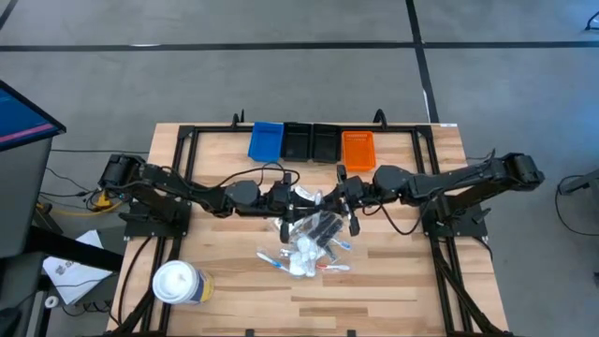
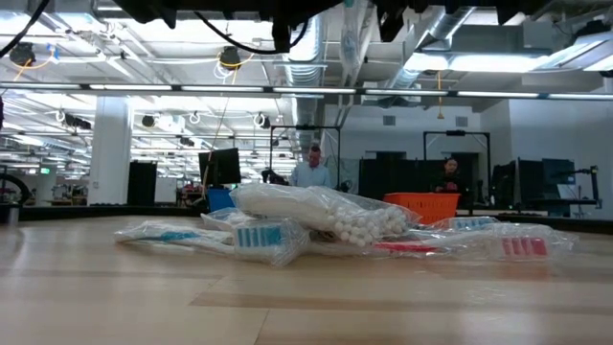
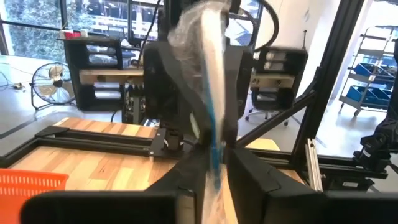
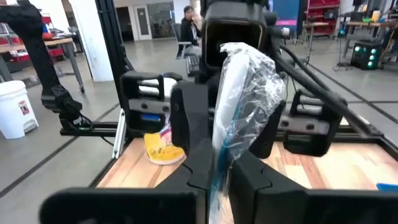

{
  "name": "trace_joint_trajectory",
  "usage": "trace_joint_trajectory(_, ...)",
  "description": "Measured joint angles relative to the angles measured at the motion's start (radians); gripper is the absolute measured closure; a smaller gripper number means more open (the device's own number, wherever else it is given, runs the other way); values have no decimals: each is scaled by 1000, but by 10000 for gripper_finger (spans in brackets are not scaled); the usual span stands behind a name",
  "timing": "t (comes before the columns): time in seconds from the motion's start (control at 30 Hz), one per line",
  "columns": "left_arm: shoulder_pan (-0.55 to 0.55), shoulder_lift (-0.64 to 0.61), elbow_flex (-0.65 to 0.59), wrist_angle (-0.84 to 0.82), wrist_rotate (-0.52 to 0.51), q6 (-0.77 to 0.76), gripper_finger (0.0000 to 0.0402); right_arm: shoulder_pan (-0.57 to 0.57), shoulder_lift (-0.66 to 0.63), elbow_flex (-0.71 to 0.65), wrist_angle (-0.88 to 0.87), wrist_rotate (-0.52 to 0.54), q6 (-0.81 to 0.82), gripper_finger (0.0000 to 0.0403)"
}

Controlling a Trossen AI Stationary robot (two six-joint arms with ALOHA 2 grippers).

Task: Pick & Place Travel size toiletries
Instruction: Put the blue toothbrush into the orange bin

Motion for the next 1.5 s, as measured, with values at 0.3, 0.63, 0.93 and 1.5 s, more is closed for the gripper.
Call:
trace_joint_trajectory(0.3,-27,-63,0,-73,3,0,280,-20,-59,-2,-80,22,-16,388)
trace_joint_trajectory(0.63,-47,-101,-1,-157,-29,0,247,-20,-167,-1,-242,201,-53,394)
trace_joint_trajectory(0.93,-46,-101,-2,-175,-63,-27,256,-23,-252,-1,-407,444,-73,394)
trace_joint_trajectory(1.5,48,-338,-2,-362,-230,-91,257,-562,-285,1,-694,240,109,394)
